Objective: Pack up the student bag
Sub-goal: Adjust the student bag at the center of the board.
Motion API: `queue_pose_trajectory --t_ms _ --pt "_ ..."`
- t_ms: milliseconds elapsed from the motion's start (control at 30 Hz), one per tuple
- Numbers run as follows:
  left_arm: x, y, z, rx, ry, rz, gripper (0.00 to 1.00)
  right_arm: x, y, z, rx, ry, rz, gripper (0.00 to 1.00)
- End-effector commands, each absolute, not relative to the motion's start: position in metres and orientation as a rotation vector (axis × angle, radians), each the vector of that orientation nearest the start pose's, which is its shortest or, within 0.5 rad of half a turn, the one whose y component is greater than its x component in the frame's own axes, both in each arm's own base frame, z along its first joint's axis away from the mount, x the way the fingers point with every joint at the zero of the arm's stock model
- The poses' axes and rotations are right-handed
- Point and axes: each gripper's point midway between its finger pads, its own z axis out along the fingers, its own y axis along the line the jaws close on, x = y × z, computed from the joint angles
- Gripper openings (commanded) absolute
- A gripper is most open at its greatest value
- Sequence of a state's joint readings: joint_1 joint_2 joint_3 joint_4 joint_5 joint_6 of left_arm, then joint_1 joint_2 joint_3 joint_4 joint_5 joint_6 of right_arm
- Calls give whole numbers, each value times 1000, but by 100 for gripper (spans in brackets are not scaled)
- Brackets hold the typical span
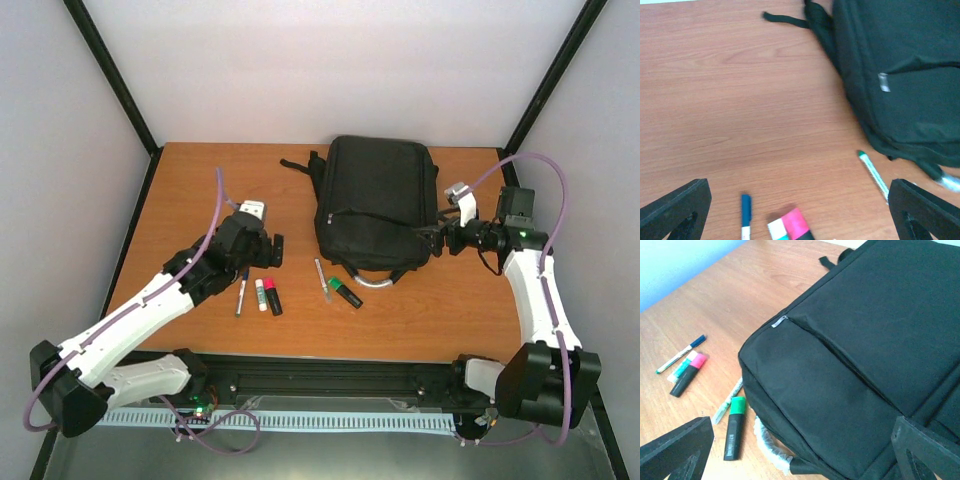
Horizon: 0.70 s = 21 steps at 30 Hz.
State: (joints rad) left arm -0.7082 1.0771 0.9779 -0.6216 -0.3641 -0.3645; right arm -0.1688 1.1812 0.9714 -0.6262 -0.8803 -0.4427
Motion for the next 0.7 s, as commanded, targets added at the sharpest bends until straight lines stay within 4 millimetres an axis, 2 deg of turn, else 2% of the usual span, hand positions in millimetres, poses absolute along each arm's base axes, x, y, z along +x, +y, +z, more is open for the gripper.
queue_pose_trajectory --t_ms 0,67,200,300,400,433,500,567,600,667 --pt "292 -119 239 -128 2151 -69 100 307 90 227 -783 2005 763 100" --pt "295 -114 230 -135 2195 -54 100 310 87 226 -799 2015 744 100" --pt "307 -119 221 -3 2215 23 100 335 69 232 -794 2030 515 100" --pt "312 -116 228 -100 2173 -23 100 354 57 238 -752 2044 309 100" --pt "318 -143 237 -102 2162 -221 100 363 48 241 -735 2030 221 100" --pt "325 -156 242 -92 2143 -292 100 370 41 239 -678 2042 190 100" --pt "340 -177 242 -76 2133 -368 100 388 15 230 -380 2113 176 100" --pt "361 -194 237 -83 2139 -388 100 388 28 215 -361 2170 397 100" --pt "373 -206 244 -73 2135 -419 100 389 34 209 -395 2193 459 100" --pt "394 -226 238 -50 2176 -433 100 396 34 198 -407 2220 477 100"
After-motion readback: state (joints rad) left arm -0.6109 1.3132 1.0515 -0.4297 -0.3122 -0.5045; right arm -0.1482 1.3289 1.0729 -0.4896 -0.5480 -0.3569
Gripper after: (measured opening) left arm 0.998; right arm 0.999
